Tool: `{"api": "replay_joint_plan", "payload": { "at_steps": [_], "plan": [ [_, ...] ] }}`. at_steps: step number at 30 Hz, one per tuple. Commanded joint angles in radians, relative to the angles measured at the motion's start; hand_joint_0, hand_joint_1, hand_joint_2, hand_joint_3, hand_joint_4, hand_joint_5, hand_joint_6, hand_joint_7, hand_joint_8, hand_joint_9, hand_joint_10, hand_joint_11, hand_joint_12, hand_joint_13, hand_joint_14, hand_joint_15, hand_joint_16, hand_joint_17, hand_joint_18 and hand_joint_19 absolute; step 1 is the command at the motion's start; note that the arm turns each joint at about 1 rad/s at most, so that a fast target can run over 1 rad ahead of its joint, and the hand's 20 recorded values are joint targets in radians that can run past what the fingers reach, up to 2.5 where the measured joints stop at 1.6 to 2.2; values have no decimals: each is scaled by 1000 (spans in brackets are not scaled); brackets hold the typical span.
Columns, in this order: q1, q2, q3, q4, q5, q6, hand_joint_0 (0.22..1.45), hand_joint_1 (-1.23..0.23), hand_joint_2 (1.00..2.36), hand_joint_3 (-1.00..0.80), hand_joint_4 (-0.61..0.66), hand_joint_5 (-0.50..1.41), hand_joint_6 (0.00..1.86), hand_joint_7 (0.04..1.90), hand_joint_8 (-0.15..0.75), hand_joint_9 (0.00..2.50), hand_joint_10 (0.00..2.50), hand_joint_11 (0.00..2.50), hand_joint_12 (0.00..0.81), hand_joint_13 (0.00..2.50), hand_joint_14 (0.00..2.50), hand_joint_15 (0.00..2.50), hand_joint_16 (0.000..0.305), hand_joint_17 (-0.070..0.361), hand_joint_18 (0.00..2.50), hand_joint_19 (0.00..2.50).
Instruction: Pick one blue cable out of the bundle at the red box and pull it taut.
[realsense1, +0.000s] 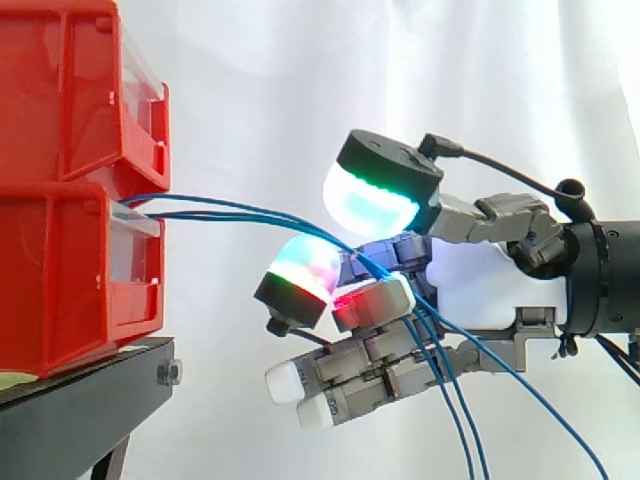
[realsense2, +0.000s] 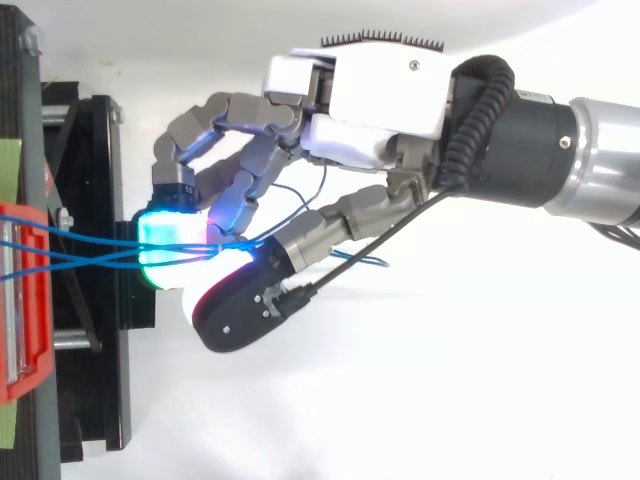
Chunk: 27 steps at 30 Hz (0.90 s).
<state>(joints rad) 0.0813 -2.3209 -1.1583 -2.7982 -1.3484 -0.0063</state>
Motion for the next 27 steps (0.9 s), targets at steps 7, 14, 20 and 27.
{"api": "replay_joint_plan", "payload": {
  "at_steps": [7,14,20,27],
  "plan": [
    [0,0,0,0,0,0,595,-630,1007,-415,183,-157,871,1034,338,1170,12,1403,385,665,15,400,58,130,460,314],
    [0,0,0,0,0,0,613,-716,1013,-228,198,-157,906,1019,374,1183,5,1431,400,681,16,396,60,135,492,287],
    [0,0,0,0,0,0,675,-828,1016,-242,138,-165,910,1051,362,1157,6,1452,389,682,15,397,58,130,503,267],
    [0,0,0,-1,-2,0,762,-913,1011,-368,99,-173,913,1170,365,1152,7,1461,385,695,15,387,58,130,523,231]
  ]
}}
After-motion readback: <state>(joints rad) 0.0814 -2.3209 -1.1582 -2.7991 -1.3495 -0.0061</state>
